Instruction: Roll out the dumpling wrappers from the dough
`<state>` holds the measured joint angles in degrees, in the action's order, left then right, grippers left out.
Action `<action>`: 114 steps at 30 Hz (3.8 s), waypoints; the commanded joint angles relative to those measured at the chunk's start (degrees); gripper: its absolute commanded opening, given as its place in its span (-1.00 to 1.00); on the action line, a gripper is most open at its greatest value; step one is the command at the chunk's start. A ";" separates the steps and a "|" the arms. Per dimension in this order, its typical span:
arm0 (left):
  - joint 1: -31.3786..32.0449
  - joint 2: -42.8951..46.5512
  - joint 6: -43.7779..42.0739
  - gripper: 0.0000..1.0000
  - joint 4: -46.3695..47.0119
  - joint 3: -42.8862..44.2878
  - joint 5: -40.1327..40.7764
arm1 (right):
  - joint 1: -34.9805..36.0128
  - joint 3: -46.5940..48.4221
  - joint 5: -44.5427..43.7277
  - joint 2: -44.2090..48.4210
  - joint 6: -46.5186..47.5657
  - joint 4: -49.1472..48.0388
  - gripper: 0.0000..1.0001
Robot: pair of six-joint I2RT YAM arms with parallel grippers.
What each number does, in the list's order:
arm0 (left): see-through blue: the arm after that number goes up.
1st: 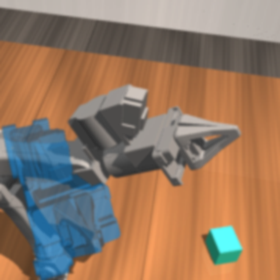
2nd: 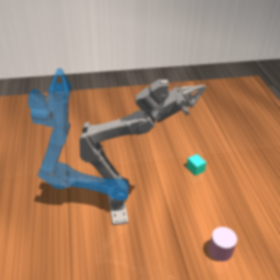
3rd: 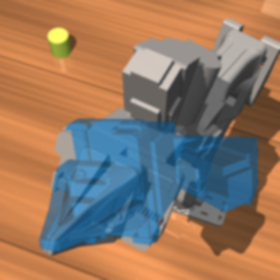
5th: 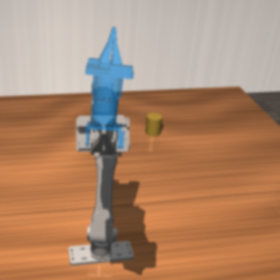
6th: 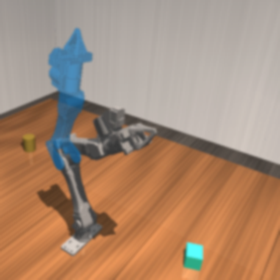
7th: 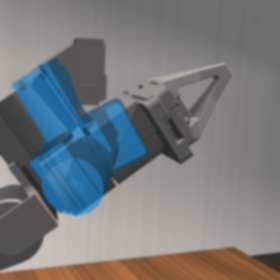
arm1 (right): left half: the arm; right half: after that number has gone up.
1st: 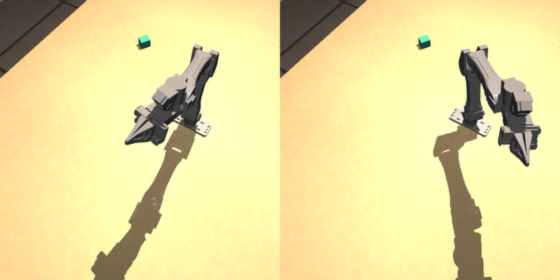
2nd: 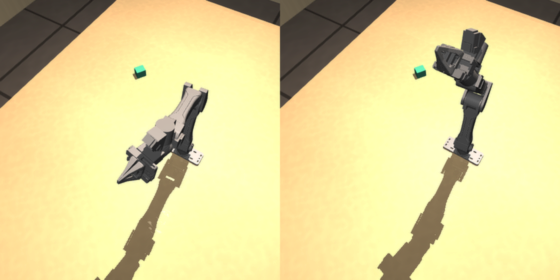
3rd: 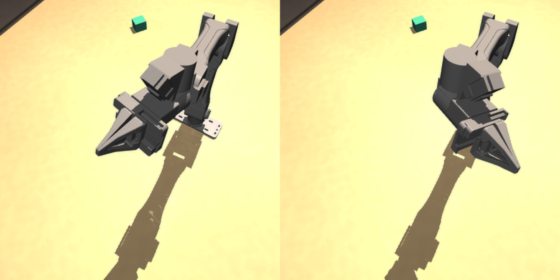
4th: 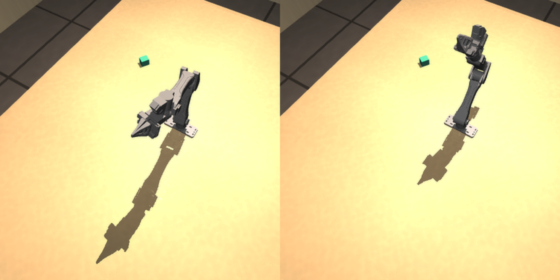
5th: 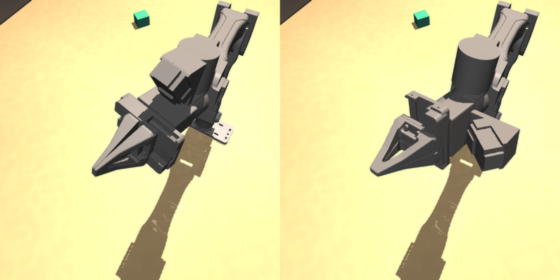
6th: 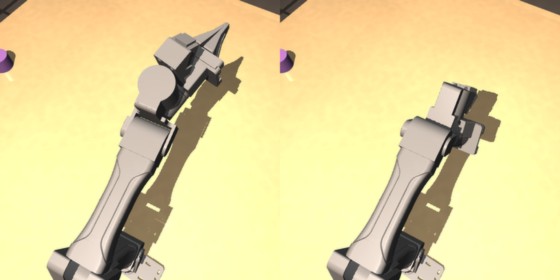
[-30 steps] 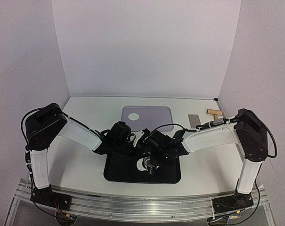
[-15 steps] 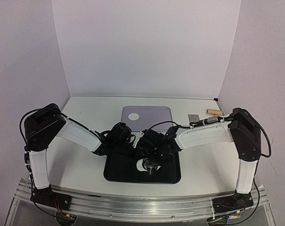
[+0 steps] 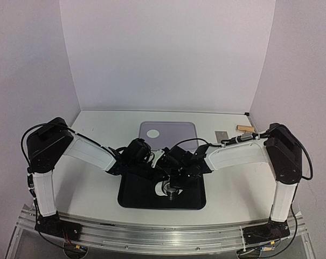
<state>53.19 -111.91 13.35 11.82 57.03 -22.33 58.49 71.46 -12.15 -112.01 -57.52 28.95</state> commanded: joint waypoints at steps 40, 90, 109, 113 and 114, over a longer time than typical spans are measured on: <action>3.16 -4.95 -7.61 -1.00 -22.04 -2.46 5.26 | -0.84 8.92 -5.89 -2.09 5.25 10.95 -0.59; 4.28 -4.89 -7.18 -0.47 -25.19 2.03 3.87 | -0.84 8.50 -4.81 3.20 7.69 10.86 -0.13; 3.06 -4.30 -9.07 -0.28 -29.72 6.69 0.79 | -0.03 8.48 -4.64 4.07 4.91 10.84 -0.73; 3.08 -4.36 -9.24 -0.28 -29.85 6.76 0.46 | -0.01 8.38 -4.22 3.78 4.43 10.85 -0.84; 3.05 -4.41 -9.34 -0.28 -29.90 6.82 0.46 | 0.02 8.36 -4.20 3.73 4.33 10.86 -0.87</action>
<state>55.52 -112.68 6.44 -5.58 65.30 -20.90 58.54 78.52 -12.82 -112.71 -53.07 41.30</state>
